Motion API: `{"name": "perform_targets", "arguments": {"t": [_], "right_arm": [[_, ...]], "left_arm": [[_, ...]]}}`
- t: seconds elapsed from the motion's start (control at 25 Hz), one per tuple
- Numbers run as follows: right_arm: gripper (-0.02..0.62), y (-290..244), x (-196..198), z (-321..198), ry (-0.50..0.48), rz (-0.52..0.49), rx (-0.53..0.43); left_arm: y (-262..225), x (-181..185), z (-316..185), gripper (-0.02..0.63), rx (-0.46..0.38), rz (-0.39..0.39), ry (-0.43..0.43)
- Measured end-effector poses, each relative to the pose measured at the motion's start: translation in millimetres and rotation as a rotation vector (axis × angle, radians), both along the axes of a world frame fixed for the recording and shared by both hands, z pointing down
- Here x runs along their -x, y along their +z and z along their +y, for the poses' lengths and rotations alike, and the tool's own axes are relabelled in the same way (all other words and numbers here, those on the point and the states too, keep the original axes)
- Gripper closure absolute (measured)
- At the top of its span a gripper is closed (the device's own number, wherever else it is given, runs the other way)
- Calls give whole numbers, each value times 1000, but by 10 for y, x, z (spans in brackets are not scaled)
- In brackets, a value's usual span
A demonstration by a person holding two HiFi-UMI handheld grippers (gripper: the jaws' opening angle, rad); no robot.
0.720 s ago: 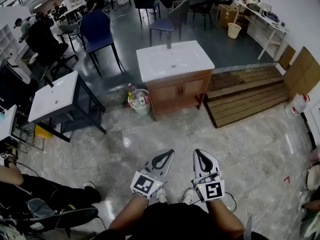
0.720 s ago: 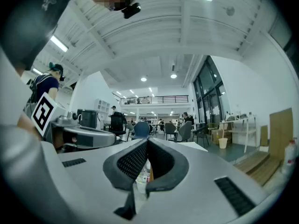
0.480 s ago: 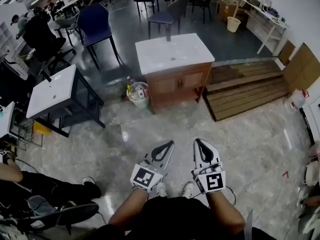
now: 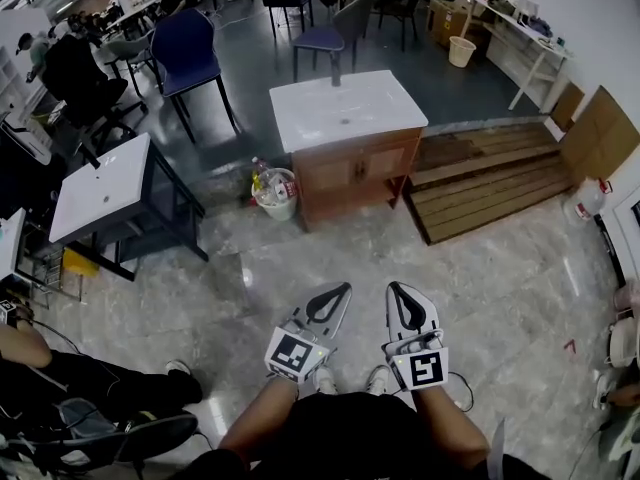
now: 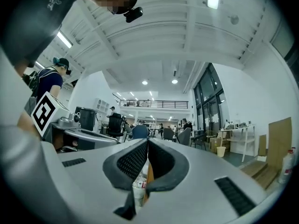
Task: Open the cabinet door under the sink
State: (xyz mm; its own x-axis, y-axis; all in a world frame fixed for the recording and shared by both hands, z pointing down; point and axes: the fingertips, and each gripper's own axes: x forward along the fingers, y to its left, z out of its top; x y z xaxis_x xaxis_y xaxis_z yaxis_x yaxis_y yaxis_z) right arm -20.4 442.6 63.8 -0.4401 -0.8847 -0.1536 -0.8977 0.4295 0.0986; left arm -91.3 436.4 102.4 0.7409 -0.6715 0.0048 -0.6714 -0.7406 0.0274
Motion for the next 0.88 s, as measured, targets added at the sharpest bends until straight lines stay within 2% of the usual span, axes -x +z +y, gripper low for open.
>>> {"name": "perform_targets", "arguments": {"t": [0.48, 0.88], "right_arm": [[572, 194, 89, -6, 67, 19, 58], [572, 219, -240, -445, 62, 6, 60]], "left_arm": [[191, 189, -91, 583, 65, -5, 20], [236, -143, -492, 583, 87, -59, 17]]}}
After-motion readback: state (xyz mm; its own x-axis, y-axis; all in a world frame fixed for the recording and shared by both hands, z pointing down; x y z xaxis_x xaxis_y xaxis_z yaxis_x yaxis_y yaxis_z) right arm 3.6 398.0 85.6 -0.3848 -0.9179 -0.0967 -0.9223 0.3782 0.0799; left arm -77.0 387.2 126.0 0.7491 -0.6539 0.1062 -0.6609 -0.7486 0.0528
